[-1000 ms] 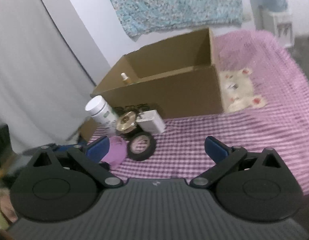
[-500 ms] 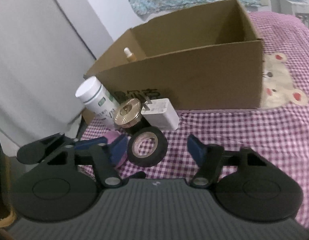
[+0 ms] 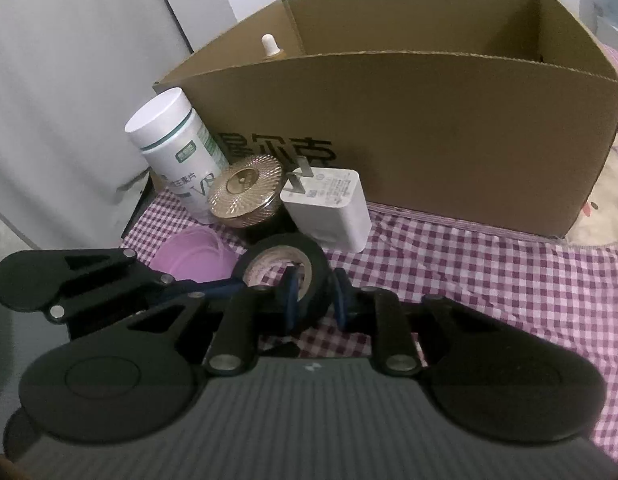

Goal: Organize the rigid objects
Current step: 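Grasp the black tape roll with the right gripper, then carry the black tape roll into the box and open the right gripper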

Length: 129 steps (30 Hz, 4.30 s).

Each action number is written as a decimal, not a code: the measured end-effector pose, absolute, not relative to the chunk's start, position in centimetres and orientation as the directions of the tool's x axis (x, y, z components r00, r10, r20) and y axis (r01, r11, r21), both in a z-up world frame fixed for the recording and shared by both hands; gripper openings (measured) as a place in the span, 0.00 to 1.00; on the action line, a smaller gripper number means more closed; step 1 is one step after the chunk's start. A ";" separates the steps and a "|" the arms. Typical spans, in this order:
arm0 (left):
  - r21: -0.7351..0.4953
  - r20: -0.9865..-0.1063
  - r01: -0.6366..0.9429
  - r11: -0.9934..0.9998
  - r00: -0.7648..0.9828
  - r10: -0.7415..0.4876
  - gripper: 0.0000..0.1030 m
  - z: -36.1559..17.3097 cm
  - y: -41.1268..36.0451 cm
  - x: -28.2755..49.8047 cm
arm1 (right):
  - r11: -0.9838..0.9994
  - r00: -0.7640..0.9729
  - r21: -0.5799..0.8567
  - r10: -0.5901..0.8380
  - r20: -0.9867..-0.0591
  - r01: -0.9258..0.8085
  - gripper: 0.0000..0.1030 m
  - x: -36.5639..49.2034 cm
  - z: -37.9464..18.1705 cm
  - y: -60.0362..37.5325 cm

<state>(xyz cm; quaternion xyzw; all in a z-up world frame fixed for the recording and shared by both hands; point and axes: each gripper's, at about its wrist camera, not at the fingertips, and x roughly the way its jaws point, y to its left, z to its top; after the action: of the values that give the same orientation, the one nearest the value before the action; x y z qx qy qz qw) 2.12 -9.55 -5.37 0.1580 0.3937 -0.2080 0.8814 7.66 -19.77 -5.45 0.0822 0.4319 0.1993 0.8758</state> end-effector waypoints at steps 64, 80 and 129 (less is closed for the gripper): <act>0.138 -0.715 0.456 0.879 0.660 -0.231 0.65 -3.6 -11.9 4.1 | 0.914 0.569 0.302 0.406 -0.715 -0.272 0.16 6.9 -2.9 -22.2; 0.135 -0.678 0.417 0.899 0.700 -0.223 0.65 7.5 -9.3 17.1 | 0.892 0.656 0.209 0.438 -0.615 -0.400 0.17 19.2 9.4 -21.3; 0.031 -0.770 0.362 0.932 0.603 -0.209 0.80 11.2 -2.9 23.9 | 0.778 0.549 0.596 0.592 -0.589 -0.199 0.22 26.9 7.4 -25.7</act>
<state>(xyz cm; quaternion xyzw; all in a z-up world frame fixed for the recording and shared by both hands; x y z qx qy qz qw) 23.87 -2.92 11.23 0.0922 0.4157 -0.1601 0.8905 26.86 -25.67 7.39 0.2380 0.4134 0.2334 0.8473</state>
